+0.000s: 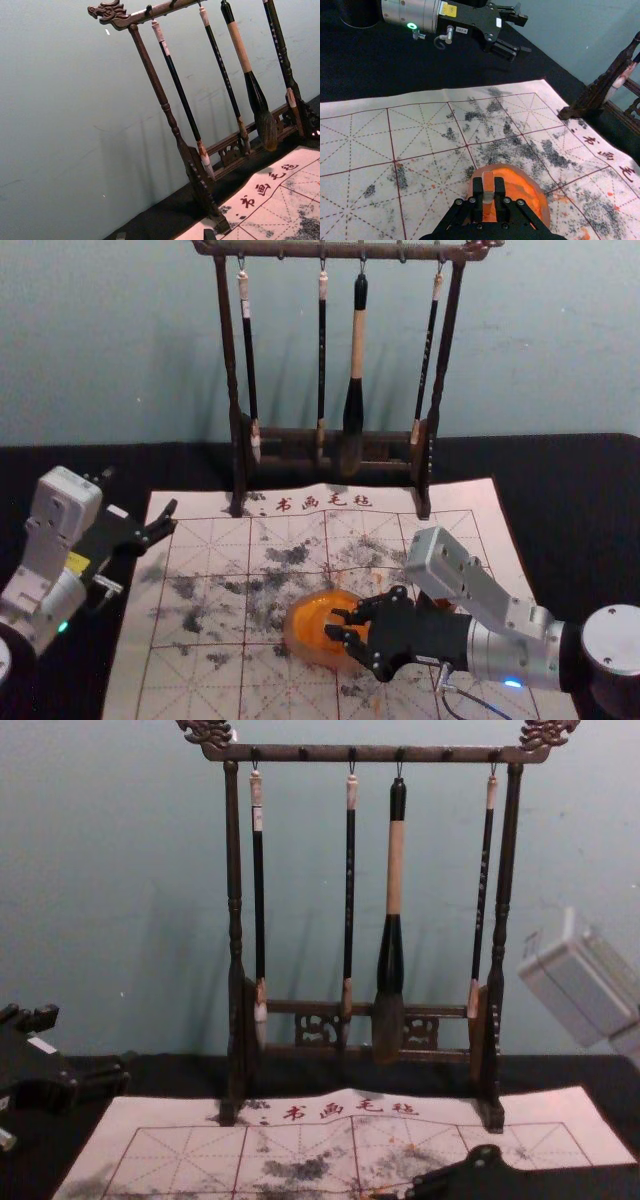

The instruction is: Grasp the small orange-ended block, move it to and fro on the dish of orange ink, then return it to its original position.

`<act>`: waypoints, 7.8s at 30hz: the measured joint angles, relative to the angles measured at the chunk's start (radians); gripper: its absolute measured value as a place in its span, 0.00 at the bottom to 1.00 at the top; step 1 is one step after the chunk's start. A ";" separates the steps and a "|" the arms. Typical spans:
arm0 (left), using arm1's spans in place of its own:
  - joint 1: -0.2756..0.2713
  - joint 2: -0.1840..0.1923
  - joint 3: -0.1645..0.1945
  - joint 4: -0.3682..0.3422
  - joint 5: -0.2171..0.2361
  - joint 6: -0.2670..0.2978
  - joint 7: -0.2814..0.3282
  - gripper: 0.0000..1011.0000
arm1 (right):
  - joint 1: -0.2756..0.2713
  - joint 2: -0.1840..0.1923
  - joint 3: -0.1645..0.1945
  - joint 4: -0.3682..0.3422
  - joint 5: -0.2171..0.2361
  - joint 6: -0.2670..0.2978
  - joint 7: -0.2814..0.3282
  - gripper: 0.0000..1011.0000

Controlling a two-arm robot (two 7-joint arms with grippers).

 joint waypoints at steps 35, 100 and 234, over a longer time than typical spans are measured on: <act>0.000 0.000 0.000 0.000 0.000 0.000 0.000 0.99 | 0.077 -0.072 -0.015 0.100 -0.019 -0.002 -0.010 0.10; 0.000 0.000 0.000 0.000 0.000 0.000 0.000 0.99 | -0.002 0.022 0.034 0.022 0.088 0.018 0.010 0.10; 0.000 0.000 0.000 0.000 0.000 0.000 0.000 0.99 | 0.140 -0.072 -0.044 0.176 0.047 0.020 0.020 0.10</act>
